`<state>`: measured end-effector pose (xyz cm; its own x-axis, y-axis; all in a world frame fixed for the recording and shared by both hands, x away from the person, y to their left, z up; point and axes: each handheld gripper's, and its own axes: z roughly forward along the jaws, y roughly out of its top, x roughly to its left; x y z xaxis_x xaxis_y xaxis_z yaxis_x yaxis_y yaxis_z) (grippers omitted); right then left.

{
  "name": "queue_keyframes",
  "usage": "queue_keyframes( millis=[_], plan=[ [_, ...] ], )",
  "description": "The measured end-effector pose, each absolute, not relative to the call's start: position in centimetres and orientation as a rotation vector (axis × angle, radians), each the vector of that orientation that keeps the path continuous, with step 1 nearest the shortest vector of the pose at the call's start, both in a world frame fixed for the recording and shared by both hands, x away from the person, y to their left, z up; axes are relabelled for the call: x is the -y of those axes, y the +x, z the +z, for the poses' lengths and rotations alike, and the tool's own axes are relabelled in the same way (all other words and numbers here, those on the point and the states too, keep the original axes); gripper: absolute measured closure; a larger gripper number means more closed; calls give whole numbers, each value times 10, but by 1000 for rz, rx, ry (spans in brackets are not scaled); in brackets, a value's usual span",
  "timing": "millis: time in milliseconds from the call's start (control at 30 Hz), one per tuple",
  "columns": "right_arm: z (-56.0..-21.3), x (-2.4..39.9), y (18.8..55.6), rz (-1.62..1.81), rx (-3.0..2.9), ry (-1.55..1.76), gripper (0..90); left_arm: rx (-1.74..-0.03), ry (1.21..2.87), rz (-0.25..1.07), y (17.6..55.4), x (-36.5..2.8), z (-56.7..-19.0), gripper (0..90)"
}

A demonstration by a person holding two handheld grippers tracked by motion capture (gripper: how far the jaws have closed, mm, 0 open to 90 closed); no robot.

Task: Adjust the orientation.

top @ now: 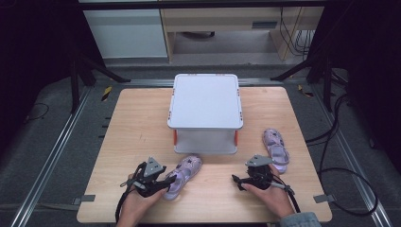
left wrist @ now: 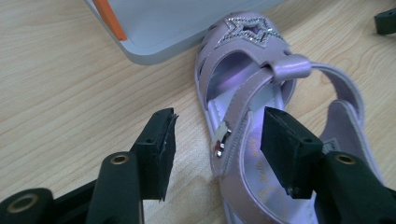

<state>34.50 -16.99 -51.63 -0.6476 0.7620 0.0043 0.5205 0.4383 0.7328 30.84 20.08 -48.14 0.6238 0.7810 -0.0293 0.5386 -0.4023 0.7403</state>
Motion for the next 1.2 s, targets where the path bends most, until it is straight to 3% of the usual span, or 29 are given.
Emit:
queue_keyframes(
  millis=[133, 267, 333, 700, 1033, 1200],
  plan=[
    [-516, 170, 345, 1031, -2372, 1102, 137, -1036, 2122, 392, 311, -200, -485, 523],
    [-514, 168, 345, 1021, -2391, 1095, 181, -1044, 2118, 338, 313, -200, -485, 734],
    [-512, 168, 345, 1014, -2385, 1077, 217, -1056, 2113, 346, 313, -201, -483, 766],
    [-476, 177, 338, 1144, -2297, 1061, 487, -1052, 2020, 350, 305, -195, -459, 778],
    [-433, 179, 341, 1248, -2215, 991, 741, -1017, 2045, 358, 314, -183, -448, 778],
    [-413, 182, 345, 1278, -2173, 977, 793, -1013, 2052, 363, 323, -176, -444, 779]
  ],
)
